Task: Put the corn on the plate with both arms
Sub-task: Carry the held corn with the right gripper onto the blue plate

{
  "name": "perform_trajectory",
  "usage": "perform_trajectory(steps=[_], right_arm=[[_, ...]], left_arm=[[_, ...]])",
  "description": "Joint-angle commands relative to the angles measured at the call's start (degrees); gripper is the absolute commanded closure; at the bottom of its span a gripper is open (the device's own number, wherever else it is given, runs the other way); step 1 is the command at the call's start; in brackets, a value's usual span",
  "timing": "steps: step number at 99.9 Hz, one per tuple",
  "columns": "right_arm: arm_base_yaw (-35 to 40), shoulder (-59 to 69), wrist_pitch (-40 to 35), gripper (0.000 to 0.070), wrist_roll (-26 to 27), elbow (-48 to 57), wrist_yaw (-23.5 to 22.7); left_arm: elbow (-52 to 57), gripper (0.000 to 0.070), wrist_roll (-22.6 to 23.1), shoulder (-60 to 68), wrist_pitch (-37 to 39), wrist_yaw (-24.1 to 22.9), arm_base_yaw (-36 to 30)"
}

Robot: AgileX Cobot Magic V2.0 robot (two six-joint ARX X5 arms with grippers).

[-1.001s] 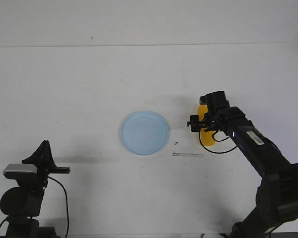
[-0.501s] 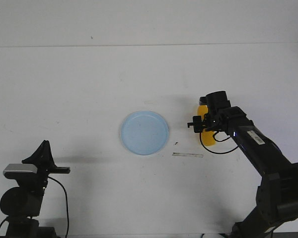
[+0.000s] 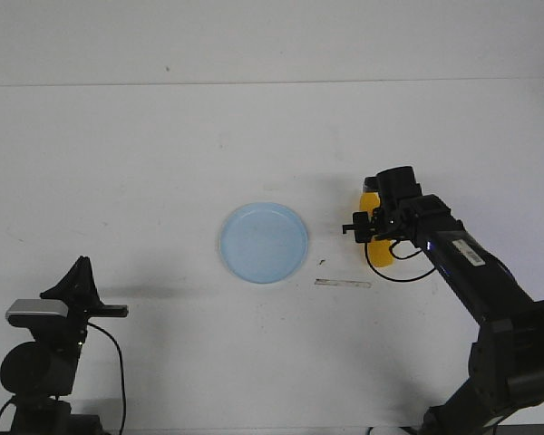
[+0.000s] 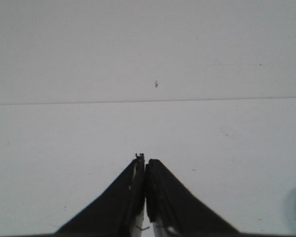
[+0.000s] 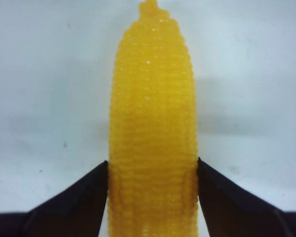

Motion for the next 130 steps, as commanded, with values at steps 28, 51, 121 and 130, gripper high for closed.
perform_trajectory(steps=[28, 51, 121, 130], right_arm=[[4.42, -4.76, 7.13, 0.0378, 1.86, 1.97, -22.18], [11.76, -3.45, 13.79, 0.0378, 4.85, 1.97, -25.59], [20.79, 9.64, 20.26, 0.0377, 16.02, 3.23, -23.39], [20.76, 10.34, 20.11, 0.0377, 16.09, 3.23, -22.53]], left_arm=[[0.57, 0.0698, -0.02, -0.02, 0.79, -0.17, 0.04], [0.57, 0.0698, -0.02, -0.02, 0.79, -0.2, 0.04], [0.59, 0.0698, -0.02, -0.02, 0.79, -0.17, 0.04], [0.57, 0.0698, -0.02, -0.02, 0.79, -0.2, 0.04]])
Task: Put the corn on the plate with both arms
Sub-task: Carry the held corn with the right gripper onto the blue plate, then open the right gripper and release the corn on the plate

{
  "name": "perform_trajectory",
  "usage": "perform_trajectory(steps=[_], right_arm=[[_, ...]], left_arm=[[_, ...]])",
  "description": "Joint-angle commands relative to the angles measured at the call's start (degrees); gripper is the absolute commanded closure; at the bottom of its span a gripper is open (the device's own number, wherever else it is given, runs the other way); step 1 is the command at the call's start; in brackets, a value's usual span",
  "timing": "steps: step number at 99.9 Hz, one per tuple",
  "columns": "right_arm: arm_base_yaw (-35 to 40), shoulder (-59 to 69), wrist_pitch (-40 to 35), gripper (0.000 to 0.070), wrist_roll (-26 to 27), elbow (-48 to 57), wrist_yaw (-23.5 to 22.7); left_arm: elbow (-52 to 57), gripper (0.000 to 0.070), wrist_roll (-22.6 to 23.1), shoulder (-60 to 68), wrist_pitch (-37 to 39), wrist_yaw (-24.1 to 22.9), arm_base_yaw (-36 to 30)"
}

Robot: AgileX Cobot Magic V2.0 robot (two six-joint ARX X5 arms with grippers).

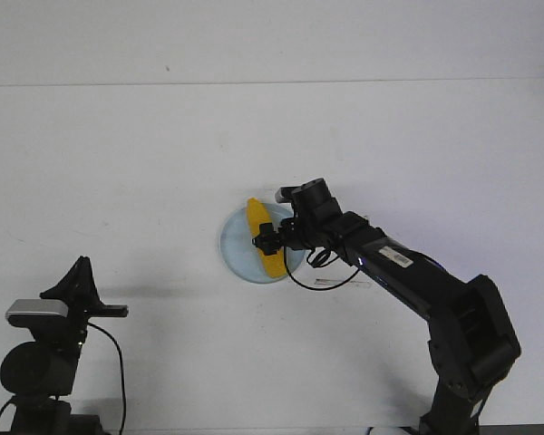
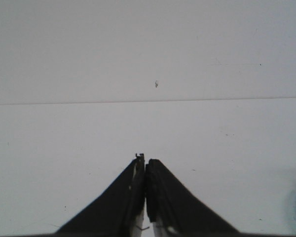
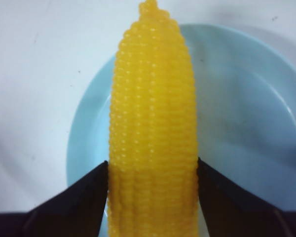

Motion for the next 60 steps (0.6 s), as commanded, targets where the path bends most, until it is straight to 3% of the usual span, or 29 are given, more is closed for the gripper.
perform_trajectory(steps=[1, 39, 52, 60], right_arm=[[0.48, 1.68, 0.37, 0.0377, 1.01, 1.51, 0.55], [0.5, 1.68, 0.59, 0.0321, 0.94, 1.51, 1.07], [0.48, 1.7, 0.59, 0.0198, 0.94, 1.51, 1.05], [0.48, 1.7, 0.59, 0.0192, 0.94, 1.51, 1.03]], left_arm=[[0.57, 0.0698, -0.02, -0.02, 0.79, -0.2, 0.04], [0.57, 0.0698, -0.02, -0.02, 0.79, -0.17, 0.04], [0.57, 0.0698, -0.02, -0.02, 0.79, -0.2, 0.04], [0.57, 0.0698, -0.02, -0.02, 0.79, -0.2, 0.04]])
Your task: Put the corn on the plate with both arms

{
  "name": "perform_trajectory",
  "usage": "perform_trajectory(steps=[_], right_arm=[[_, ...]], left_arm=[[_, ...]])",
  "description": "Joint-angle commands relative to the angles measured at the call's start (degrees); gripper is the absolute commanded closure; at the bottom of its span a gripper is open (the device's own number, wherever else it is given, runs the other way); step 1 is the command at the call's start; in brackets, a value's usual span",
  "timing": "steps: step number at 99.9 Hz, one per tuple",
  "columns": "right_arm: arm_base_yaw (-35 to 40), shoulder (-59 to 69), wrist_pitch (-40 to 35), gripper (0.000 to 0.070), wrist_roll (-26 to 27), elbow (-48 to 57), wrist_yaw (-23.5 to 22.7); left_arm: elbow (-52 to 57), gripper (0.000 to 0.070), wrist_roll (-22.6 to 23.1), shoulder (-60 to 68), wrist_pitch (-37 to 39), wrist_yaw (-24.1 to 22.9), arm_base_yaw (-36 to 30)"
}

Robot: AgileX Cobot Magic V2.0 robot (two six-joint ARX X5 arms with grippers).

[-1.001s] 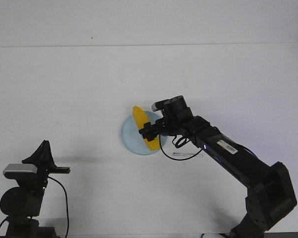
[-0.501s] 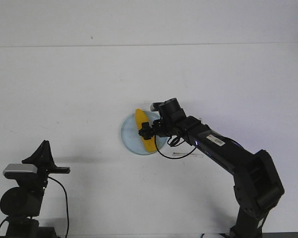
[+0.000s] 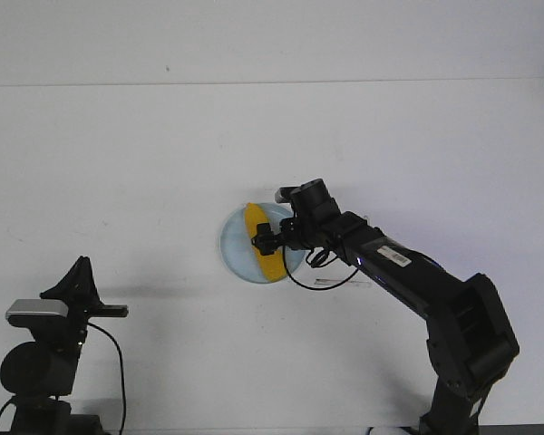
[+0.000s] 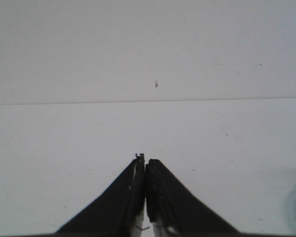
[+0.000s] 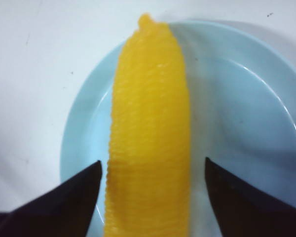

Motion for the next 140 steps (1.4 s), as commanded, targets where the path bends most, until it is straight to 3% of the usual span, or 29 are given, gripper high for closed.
perform_trajectory(steps=[1, 31, 47, 54, 65, 78, 88, 100, 140], right_arm=[[0.44, 1.36, 0.57, 0.0192, 0.74, 1.4, 0.17], [0.33, 0.44, 0.46, 0.0196, 0.39, 4.48, -0.28], [0.28, -2.93, 0.48, 0.0209, -3.17, 6.43, 0.24], [0.28, -5.07, -0.44, 0.0246, -5.44, 6.43, 2.32], [0.33, -8.15, -3.89, 0.0331, -9.94, 6.43, 9.92], [0.33, -11.32, -8.31, 0.0482, -14.12, 6.03, 20.74], [0.28, -14.05, -9.6, 0.0587, -16.57, 4.52, 25.73], [-0.59, -18.49, -9.25, 0.0664, -18.05, 0.66, 27.41], [-10.58, -42.32, 0.13, 0.0686, -19.43, -24.68, 28.63]], left_arm=[[0.57, 0.0698, -0.04, -0.02, 0.79, -0.17, 0.04], [0.59, 0.0698, -0.04, -0.02, 0.79, -0.2, 0.04], [0.57, 0.0699, -0.04, -0.02, 0.79, -0.17, 0.04], [0.57, 0.0698, -0.04, -0.02, 0.79, -0.17, 0.04], [0.57, 0.0698, -0.04, -0.02, 0.79, -0.17, 0.04], [0.57, 0.0698, -0.04, -0.02, 0.79, -0.2, 0.04], [0.57, 0.0699, -0.04, -0.02, 0.79, -0.17, 0.04], [0.57, 0.0698, -0.04, -0.02, 0.79, -0.2, 0.04], [0.57, 0.0699, -0.04, -0.02, 0.79, -0.2, 0.04]])
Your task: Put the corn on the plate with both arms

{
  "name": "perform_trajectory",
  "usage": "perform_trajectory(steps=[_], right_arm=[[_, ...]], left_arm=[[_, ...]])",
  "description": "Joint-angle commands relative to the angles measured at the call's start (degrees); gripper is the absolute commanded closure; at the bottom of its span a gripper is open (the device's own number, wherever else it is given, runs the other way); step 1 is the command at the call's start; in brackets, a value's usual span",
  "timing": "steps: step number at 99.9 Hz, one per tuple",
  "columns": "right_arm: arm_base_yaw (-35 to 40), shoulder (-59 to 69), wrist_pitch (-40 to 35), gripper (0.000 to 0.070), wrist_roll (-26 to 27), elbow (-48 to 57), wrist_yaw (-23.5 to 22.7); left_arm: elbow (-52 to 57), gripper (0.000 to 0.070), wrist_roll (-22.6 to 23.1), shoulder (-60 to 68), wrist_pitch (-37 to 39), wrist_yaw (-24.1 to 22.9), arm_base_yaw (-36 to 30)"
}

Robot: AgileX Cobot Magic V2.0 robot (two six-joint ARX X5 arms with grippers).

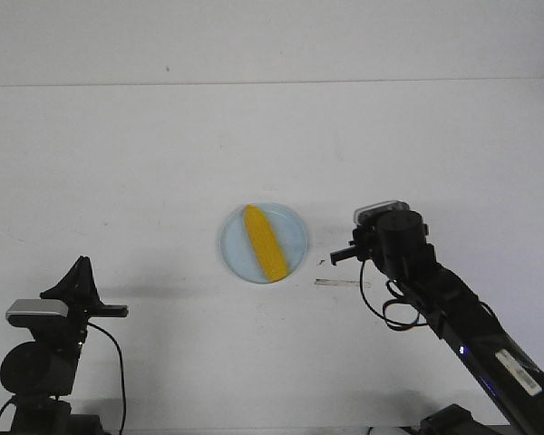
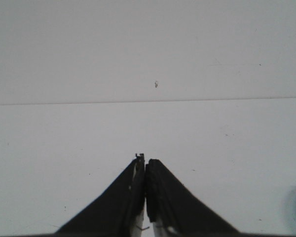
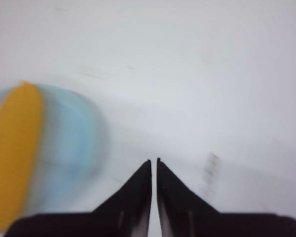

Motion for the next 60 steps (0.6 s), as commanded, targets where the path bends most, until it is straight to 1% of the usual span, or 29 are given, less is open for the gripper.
perform_trajectory(steps=[1, 12, 30, 50, 60], right_arm=[[-1.99, -3.72, 0.96, 0.0686, -0.66, -2.38, 0.15], [-6.27, -10.25, 0.98, 0.0685, -0.9, -6.49, -0.24], [-12.92, -20.81, 1.81, 0.0685, -3.1, -12.98, -0.83], [-18.27, -33.09, 11.65, 0.0685, -7.48, -22.69, -7.91], [-19.39, -39.19, 14.08, 0.0685, -7.56, -26.34, -7.98]], left_arm=[[0.55, 0.0698, -0.04, -0.02, 0.79, -0.17, 0.04], [0.55, 0.0698, -0.04, -0.02, 0.79, -0.17, 0.04], [0.55, 0.0698, -0.04, -0.02, 0.79, -0.17, 0.04], [0.55, 0.0698, -0.04, -0.02, 0.79, -0.2, 0.04], [0.55, 0.0698, -0.04, -0.02, 0.79, -0.2, 0.04]])
